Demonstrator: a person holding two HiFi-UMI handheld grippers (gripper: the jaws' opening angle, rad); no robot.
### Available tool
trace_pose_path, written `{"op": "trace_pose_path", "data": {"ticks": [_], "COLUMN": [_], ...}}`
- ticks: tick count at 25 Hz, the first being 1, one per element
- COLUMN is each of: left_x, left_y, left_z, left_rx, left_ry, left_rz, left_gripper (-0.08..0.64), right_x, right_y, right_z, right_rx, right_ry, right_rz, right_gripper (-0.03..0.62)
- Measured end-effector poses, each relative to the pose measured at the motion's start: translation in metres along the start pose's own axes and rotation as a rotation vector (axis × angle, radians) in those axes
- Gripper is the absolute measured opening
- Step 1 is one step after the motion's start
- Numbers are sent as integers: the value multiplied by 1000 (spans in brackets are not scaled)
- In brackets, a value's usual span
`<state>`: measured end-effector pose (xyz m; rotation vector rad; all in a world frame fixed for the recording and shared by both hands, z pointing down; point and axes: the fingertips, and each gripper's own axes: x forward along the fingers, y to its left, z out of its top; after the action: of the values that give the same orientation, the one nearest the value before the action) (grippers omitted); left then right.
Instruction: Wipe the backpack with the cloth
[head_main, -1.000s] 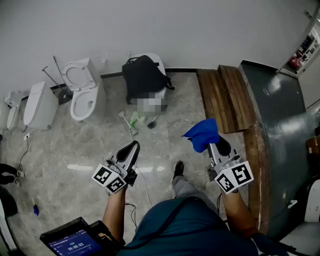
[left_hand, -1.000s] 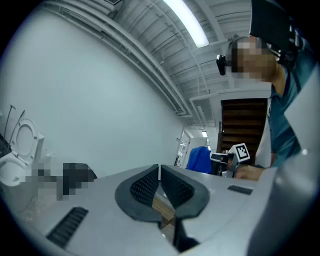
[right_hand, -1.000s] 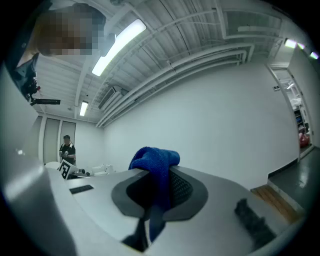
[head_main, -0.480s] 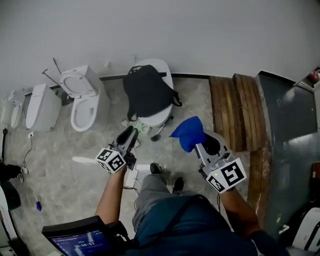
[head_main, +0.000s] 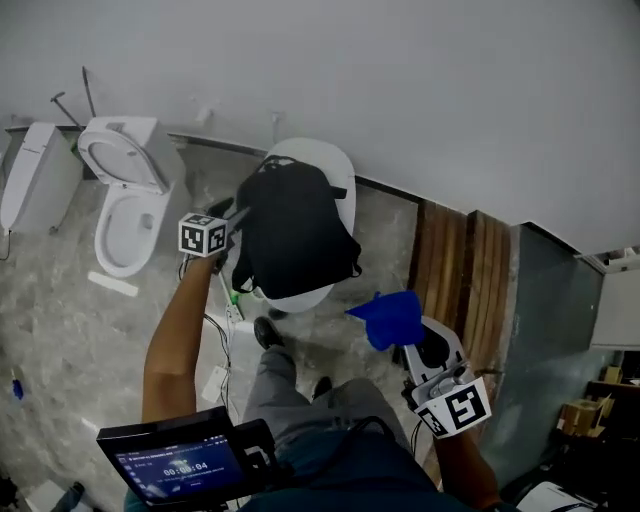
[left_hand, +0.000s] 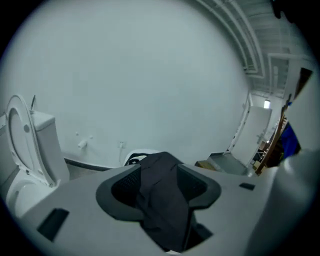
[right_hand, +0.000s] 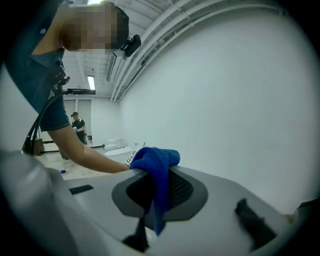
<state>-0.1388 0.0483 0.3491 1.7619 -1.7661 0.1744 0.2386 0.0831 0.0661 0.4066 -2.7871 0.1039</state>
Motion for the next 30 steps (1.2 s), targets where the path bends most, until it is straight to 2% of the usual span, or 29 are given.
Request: {"op": "trace_pose_path", "data": {"ticks": [3,5,6,7,9,11,12,13,15,17,19,21,23,25,26,28,30], "left_x": [68,106,121,135,156,169,172,174,168,152,133,111,88,71,66,65,70], "left_y": [59,82,88,91,86,85,87,89,89,79,60,31,-5,-45,-62,-89,-107], "left_z": [-16,-24,-29,-35,-57,-72,-73,-71,-63,-53,-39,-27,-20,-16,-16,-20,-27], "left_rx": [6,44,63,78,86,27,-51,-164,-396,-517,-580,-576,-491,-384,-332,-248,-219], "left_ry": [117,188,229,282,411,483,474,429,271,116,-15,-97,-136,-165,-173,-170,-162], "left_rz": [36,9,-25,-74,-208,-310,-338,-354,-380,-422,-500,-573,-595,-591,-586,-579,-594], "left_gripper": [235,236,244,291,314,313,299,197,80,57,57,57,57,58,58,58,58], "right_x": [64,102,120,138,170,200,213,225,248,268,287,303,318,332,341,366,386], "right_y": [-27,-42,-50,-58,-73,-91,-98,-103,-110,-113,-115,-114,-109,-95,-81,-38,-2], "right_z": [-15,-26,-32,-38,-55,-71,-76,-80,-87,-90,-91,-90,-83,-81,-86,-97,-131], "right_rx": [16,14,12,14,16,13,14,14,11,12,12,-6,-68,-174,-231,-368,-491], "right_ry": [64,88,94,102,134,153,155,156,159,164,170,174,168,206,250,292,358], "right_rz": [45,86,110,135,180,213,225,237,262,288,306,318,329,348,377,487,603], "right_gripper": [32,32,32,32,32,32,32,32,32,32,32,32,32,32,32,32,32]}}
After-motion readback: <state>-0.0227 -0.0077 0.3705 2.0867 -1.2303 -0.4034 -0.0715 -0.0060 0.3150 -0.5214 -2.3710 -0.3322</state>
